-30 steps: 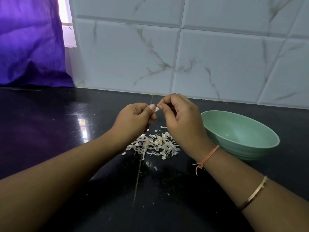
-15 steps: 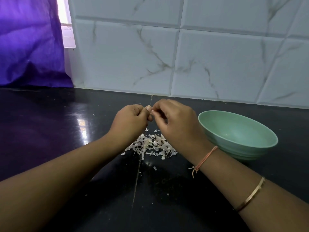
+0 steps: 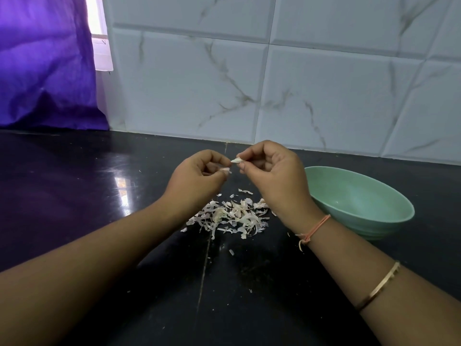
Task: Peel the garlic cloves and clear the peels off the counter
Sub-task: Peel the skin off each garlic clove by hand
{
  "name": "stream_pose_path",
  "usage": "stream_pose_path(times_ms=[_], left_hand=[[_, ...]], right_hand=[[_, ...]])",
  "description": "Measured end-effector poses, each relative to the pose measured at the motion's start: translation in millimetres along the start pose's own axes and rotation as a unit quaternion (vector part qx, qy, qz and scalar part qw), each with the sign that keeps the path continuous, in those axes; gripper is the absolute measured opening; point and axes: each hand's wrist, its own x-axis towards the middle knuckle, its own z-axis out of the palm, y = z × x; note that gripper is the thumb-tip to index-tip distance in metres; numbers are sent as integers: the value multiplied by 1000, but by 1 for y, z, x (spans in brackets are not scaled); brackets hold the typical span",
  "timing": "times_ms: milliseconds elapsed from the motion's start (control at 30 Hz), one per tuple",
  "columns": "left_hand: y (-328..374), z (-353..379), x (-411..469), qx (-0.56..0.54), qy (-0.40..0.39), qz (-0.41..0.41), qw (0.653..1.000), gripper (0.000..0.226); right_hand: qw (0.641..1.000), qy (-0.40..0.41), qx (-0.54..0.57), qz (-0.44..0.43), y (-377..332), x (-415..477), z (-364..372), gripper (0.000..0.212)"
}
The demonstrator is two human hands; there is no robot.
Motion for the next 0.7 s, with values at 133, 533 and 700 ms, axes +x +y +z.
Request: stream_pose_path(times_ms=[133, 533, 700], left_hand=[[2, -1, -2, -4, -3, 14, 1000, 10], [2, -3, 1, -10, 34, 57, 998, 7], [4, -2, -1, -5, 22, 54, 998, 9]], right_hand=[[997, -15, 62, 35, -2, 0, 0, 25], [976, -47, 185, 103, -7, -2, 0, 19], [975, -62, 186, 101, -8, -2, -2, 20]])
